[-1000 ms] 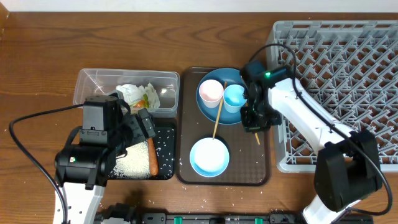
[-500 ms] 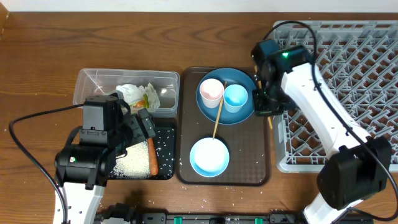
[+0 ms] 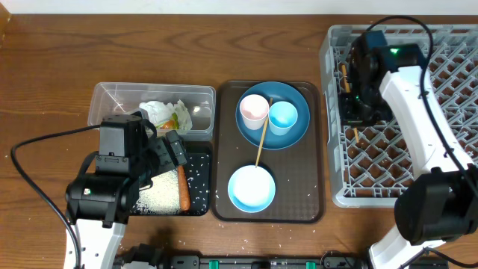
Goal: Sort waste into correct bins and load items into the dishwasher rack
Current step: 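Grasp one chopstick with the right gripper and carry it to the dish rack, then insert the chopstick upright into the rack and open the right gripper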
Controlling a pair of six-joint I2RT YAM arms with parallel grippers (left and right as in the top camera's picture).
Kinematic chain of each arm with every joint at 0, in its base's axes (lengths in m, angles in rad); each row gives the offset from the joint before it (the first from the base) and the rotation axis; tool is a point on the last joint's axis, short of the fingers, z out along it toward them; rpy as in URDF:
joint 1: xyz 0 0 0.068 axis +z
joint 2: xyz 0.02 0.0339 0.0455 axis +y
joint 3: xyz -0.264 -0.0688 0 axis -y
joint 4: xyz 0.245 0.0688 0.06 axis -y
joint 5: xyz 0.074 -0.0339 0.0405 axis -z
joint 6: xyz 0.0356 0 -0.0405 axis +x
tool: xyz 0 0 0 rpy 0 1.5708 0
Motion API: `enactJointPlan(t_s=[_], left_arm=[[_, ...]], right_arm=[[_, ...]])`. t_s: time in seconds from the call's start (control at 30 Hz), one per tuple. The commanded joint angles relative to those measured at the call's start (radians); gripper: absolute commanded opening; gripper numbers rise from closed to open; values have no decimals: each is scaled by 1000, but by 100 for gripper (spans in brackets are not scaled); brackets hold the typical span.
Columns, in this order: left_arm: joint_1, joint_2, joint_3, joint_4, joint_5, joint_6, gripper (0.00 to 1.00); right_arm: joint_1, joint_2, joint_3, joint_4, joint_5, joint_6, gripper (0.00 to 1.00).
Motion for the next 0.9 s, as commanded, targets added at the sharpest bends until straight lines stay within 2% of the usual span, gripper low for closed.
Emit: enactJointPlan(t_s=[0.0,0.27,0.87], left_arm=[[6,0,16,0,5,9,95],[6,0,16,0,5,9,95],[6,0,15,0,5,9,95]], right_arm=[[-26,-21,23,8,-6,-35,1],[-30,-21,-1,56,-6,-61,1],[-30,-21,-185,257,-6,-61,1]])
